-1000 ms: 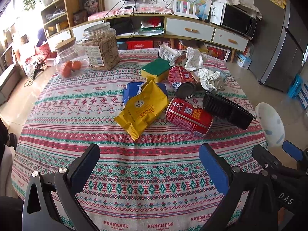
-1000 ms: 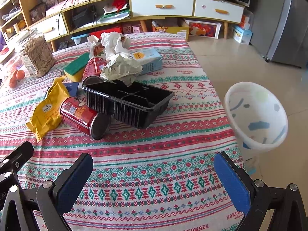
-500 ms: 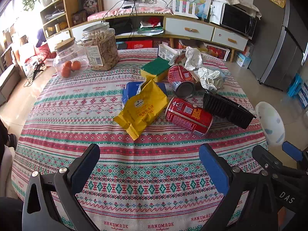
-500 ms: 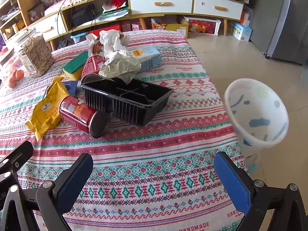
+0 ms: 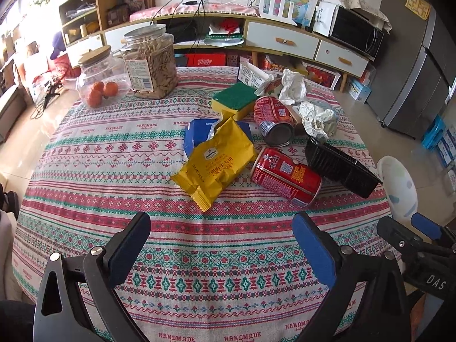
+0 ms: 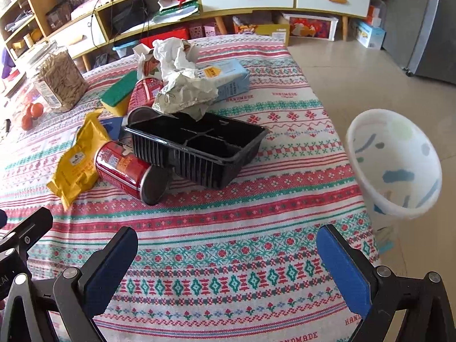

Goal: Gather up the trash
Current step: 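Grasp the yellow snack bag with the left tool while the right tool grasps the black tray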

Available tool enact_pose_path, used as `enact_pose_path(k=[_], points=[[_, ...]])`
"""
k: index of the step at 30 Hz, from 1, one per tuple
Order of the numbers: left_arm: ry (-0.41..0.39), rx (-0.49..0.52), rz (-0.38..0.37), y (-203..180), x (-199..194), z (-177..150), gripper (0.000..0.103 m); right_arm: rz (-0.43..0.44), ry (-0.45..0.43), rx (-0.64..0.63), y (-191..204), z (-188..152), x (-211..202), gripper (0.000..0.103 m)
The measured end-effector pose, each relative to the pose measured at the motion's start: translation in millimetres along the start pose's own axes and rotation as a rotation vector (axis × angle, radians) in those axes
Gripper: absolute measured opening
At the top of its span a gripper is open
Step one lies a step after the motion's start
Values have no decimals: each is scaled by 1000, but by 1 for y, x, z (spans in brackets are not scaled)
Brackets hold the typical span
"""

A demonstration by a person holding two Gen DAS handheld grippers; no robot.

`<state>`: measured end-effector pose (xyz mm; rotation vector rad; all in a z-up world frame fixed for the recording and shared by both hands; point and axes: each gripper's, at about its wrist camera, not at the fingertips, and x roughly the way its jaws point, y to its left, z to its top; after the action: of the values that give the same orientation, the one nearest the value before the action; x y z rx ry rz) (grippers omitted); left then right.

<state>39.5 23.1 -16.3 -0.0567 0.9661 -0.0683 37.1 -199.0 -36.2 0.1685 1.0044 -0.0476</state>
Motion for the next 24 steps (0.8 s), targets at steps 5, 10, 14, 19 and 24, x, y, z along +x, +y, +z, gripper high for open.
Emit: enact_pose_path(k=[5,10,14,19,24], points=[[50,-126,-41,45,10,30,94,111,44,145,-40,42,0,103],[121,-143,-88,53,33,52,89,238,187,291,-77,88,30,102],[209,-101,-93,45,71,57,75,351,282,418,-89,108,68,98],[260,-115,-111,46,98,44,67,432,408,533,-90,73,103,89],[288,-190,-152,52,117,40,25,480,434,564,-80,68,110,81]])
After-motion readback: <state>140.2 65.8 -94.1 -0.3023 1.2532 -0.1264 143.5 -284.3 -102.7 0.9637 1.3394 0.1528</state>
